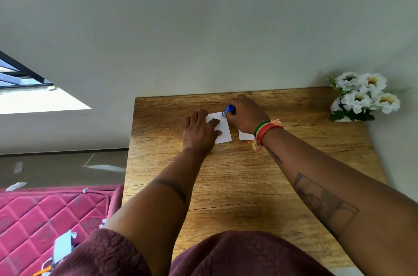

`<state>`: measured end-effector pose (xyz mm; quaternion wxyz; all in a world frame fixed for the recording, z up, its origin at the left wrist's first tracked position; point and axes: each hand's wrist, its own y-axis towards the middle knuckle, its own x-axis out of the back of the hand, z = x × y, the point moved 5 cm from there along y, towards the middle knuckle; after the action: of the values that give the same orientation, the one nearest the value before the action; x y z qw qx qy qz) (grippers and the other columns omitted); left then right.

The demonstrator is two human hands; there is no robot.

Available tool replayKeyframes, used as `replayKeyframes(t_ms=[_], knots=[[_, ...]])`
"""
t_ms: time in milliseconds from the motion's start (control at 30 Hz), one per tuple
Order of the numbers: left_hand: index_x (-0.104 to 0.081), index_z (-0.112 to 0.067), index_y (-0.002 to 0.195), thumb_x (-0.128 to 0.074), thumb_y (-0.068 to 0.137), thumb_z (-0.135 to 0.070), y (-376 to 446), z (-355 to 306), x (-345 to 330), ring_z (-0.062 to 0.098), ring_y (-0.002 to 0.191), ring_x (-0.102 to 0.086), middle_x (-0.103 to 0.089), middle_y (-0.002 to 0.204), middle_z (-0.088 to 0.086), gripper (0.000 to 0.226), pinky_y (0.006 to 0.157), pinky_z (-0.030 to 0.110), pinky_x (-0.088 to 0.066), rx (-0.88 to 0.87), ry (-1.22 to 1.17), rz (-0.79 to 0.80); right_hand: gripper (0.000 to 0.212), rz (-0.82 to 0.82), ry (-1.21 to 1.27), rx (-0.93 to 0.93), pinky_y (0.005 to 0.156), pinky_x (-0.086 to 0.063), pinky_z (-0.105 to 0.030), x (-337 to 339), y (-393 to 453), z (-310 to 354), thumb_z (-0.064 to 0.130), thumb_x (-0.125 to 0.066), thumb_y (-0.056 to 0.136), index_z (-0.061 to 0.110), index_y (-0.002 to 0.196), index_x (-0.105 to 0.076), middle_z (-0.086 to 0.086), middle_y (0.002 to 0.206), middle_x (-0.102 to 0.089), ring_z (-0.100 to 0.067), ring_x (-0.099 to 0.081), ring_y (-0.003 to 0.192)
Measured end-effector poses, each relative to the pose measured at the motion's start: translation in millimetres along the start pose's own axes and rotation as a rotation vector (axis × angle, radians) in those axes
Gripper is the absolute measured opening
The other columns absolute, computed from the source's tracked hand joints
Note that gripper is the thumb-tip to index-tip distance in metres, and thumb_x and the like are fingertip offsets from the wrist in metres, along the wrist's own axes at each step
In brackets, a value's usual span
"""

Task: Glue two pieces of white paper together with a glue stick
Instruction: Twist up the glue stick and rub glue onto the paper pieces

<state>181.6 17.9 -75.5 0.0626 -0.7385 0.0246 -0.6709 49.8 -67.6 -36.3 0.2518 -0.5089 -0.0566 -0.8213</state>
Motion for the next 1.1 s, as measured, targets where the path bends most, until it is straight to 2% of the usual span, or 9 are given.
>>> replayKeyframes(t_ms=[167, 367, 700, 967, 1100], knots=[[-0.059, -0.034, 0.139, -0.057, 0.097, -0.053, -1, 1, 1, 0.033, 0.135, -0.035, -0.041, 0.145, 0.009, 0.046, 0.112, 0.048, -0.025, 0.021, -0.026, 0.01, 0.025, 0.021, -0.039, 0.037, 0.074, -0.036, -0.029, -4, 2, 1, 0.024, -0.066, 0.091, 0.01, 0.111, -0.068, -0.007, 0.106, -0.058, -0.016, -0.047, 0.086], [-0.061, -0.036, 0.138, -0.06, 0.095, -0.054, -2, 2, 2, 0.034, 0.136, -0.033, -0.041, 0.146, 0.008, 0.047, 0.114, 0.049, -0.022, 0.056, -0.049, 0.006, 0.025, 0.098, -0.09, 0.085, 0.069, -0.034, -0.028, -4, -1, 4, 0.03, -0.068, 0.09, 0.013, 0.108, -0.07, 0.003, 0.093, -0.046, -0.017, -0.048, 0.081], [-0.06, -0.038, 0.138, -0.06, 0.095, -0.054, -3, 2, 4, 0.034, 0.139, -0.03, -0.039, 0.147, 0.009, 0.047, 0.117, 0.049, -0.02, 0.079, -0.06, 0.009, 0.023, 0.22, -0.108, 0.075, 0.068, -0.039, -0.027, -4, -15, 12, 0.025, -0.071, 0.086, 0.013, 0.105, -0.072, -0.005, 0.101, -0.063, -0.021, -0.057, 0.083], [-0.062, -0.039, 0.137, -0.061, 0.094, -0.054, -3, 1, 4, 0.034, 0.138, -0.03, -0.04, 0.145, 0.009, 0.045, 0.116, 0.05, -0.019, 0.09, -0.063, 0.0, 0.023, 0.256, -0.132, 0.071, 0.068, -0.042, -0.028, -8, -30, 15, 0.028, -0.069, 0.087, 0.013, 0.104, -0.073, -0.006, 0.104, -0.064, -0.022, -0.061, 0.085], [-0.062, -0.038, 0.136, -0.061, 0.094, -0.055, -3, 0, 4, 0.034, 0.138, -0.03, -0.039, 0.145, 0.009, 0.045, 0.115, 0.05, -0.018, 0.096, -0.053, 0.0, 0.022, 0.296, -0.119, 0.054, 0.059, -0.038, -0.024, -9, -35, 10, 0.031, -0.07, 0.086, 0.015, 0.101, -0.072, -0.005, 0.1, -0.067, -0.02, -0.059, 0.081]])
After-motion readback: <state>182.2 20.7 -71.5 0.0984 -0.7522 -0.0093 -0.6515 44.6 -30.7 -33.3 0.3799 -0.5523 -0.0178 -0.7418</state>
